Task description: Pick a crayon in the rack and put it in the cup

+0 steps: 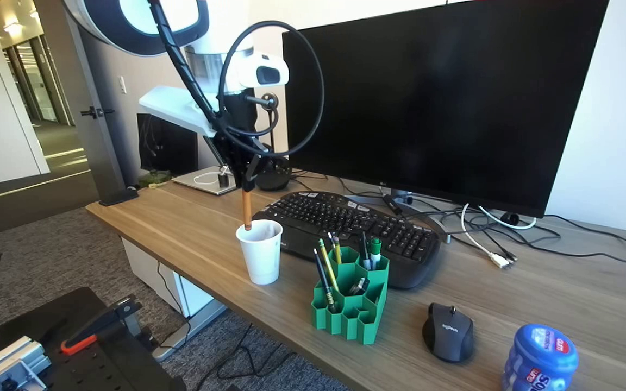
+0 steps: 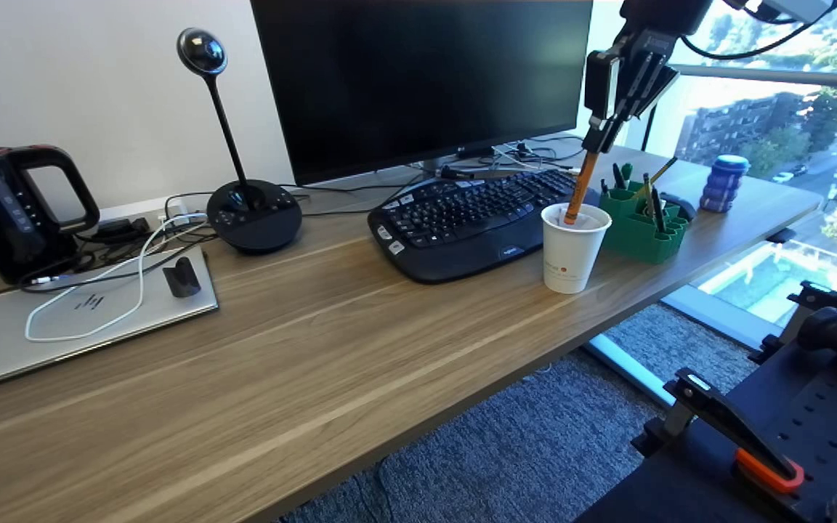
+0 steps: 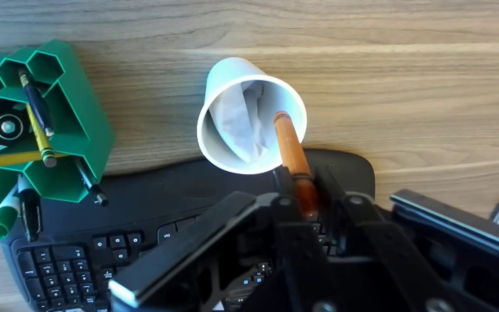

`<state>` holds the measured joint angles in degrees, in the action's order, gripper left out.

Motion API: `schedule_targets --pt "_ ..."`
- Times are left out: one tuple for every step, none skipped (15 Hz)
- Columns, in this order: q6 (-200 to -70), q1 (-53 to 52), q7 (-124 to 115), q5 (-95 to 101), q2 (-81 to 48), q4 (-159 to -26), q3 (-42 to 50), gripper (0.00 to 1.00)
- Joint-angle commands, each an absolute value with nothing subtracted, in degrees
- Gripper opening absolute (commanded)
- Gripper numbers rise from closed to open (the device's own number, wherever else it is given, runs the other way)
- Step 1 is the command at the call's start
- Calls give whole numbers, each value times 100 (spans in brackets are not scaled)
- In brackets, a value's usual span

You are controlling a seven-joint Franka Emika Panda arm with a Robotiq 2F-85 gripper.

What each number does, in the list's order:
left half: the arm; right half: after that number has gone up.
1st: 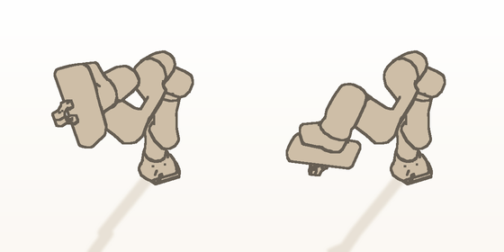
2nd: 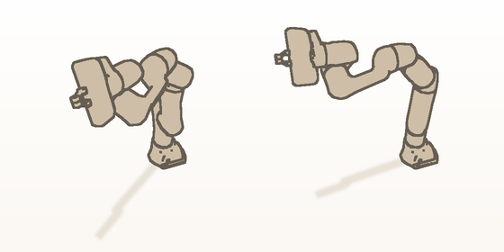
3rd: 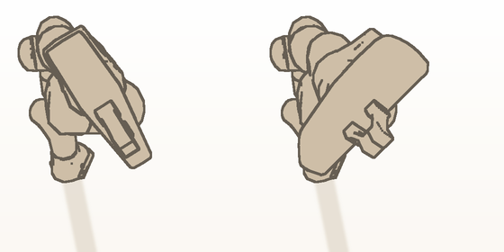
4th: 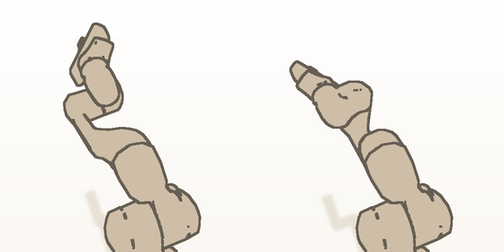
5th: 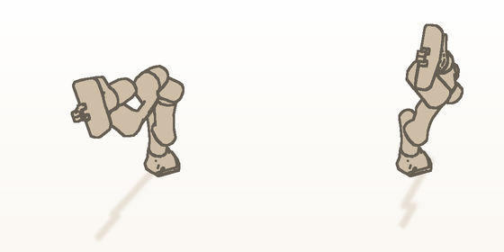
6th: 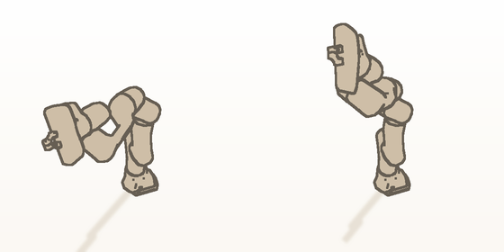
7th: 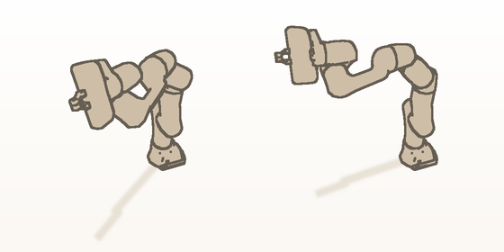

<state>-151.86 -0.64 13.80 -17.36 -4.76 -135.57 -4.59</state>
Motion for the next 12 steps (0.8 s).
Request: schedule_targets --pt "-15313 -39 1534 -1804 -425 -13590 -437 4" --pt "-15317 -33 1535 -1785 -425 -13586 -430 4" --pt "-15337 -30 1513 -1751 -421 -13586 -419 4" --pt "-15326 -28 1495 -1741 -419 -13580 -410 42" --pt "-15313 -27 1456 -1728 -420 -13566 -399 43" --pt "-15295 -26 1430 -1725 -422 -13555 -391 50" --pt "-15286 -25 1412 -1720 -424 -13546 -383 56" --pt "-15319 -25 1386 -1702 -432 -13546 -373 64" --pt "-15337 -24 1386 -1699 -435 -13548 -366 71" --pt "-15349 -22 1388 -1693 -433 -13552 -358 77" --pt "-15349 -19 1390 -1703 -426 -13549 -351 85" --pt "-15354 -16 1394 -1711 -422 -13548 -345 92"
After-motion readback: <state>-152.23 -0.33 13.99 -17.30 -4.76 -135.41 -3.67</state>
